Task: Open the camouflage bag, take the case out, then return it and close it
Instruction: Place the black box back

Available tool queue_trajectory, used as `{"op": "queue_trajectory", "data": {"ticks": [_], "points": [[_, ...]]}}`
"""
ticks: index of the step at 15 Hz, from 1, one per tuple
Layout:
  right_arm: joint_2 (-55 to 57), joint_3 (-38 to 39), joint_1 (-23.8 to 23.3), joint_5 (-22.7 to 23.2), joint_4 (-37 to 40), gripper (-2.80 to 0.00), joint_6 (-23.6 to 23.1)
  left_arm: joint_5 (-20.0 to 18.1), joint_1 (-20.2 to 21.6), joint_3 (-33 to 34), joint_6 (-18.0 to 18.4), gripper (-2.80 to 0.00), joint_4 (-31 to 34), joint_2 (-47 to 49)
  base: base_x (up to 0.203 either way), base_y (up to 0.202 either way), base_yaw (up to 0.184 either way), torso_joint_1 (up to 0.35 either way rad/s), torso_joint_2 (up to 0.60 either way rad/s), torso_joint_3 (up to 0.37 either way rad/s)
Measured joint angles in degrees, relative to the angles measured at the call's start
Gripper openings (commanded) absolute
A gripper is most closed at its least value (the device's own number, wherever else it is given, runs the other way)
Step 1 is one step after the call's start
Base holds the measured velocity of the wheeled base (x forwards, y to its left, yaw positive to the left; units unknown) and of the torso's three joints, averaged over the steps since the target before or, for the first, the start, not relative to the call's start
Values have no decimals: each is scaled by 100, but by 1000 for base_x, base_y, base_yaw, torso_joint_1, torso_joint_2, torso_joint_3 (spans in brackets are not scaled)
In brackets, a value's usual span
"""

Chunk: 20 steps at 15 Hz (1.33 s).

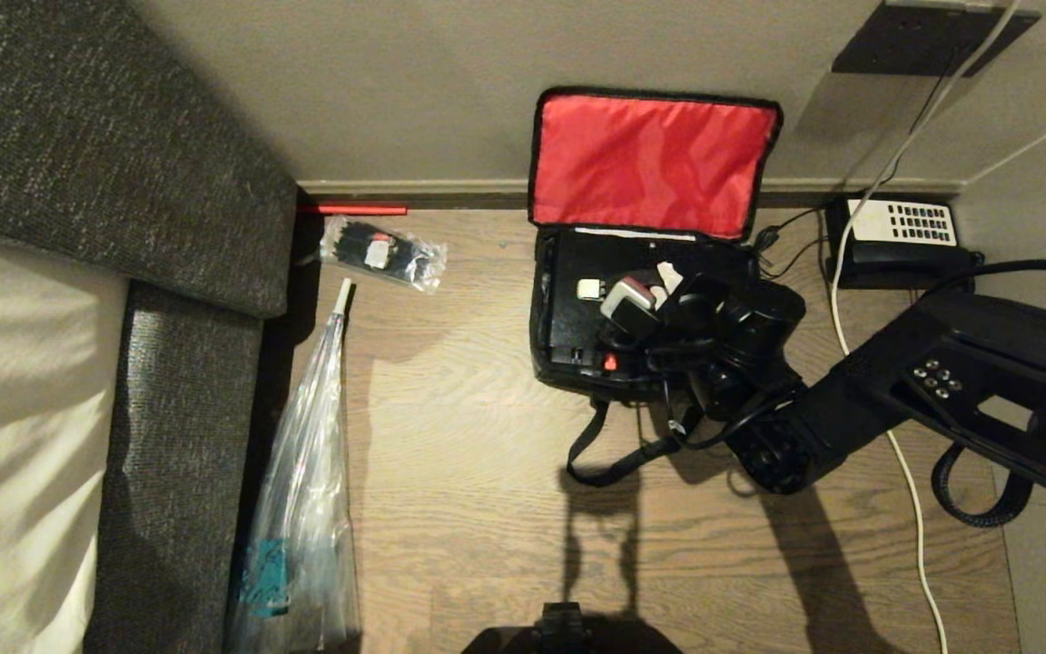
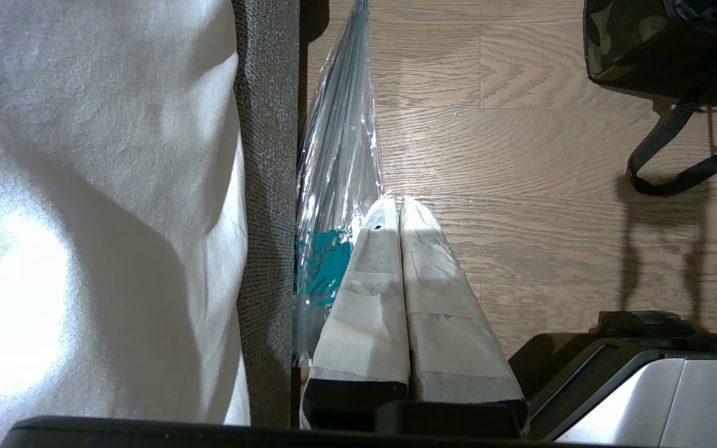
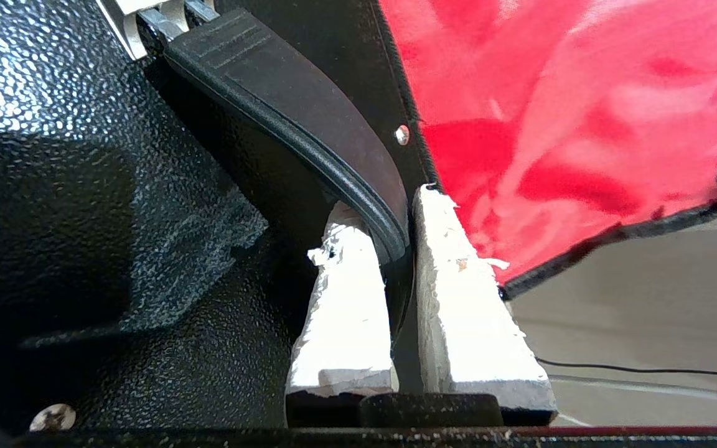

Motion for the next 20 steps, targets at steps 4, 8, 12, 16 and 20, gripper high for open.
{"op": "queue_trajectory", "data": {"ticks": [4,8,12,16,20], "points": [[160,4,2,2,13,-280,13,-1,0,0,1,-280,-2,0,0,0,0,0,0,0],[256,-29,2,3,24,-280,63,-1,0,0,1,-280,-2,0,0,0,0,0,0,0],[273,18,2,4,50,-280,82,-1,0,0,-2,-280,-2,0,0,0,0,0,0,0],[357,60,11,6,66,-280,82,-3,0,0,1,-280,-2,0,0,0,0,0,0,0],[436,78,13,9,49,0,83,-1,0,0,0,-280,-2,0,0,0,0,0,0,0]]}}
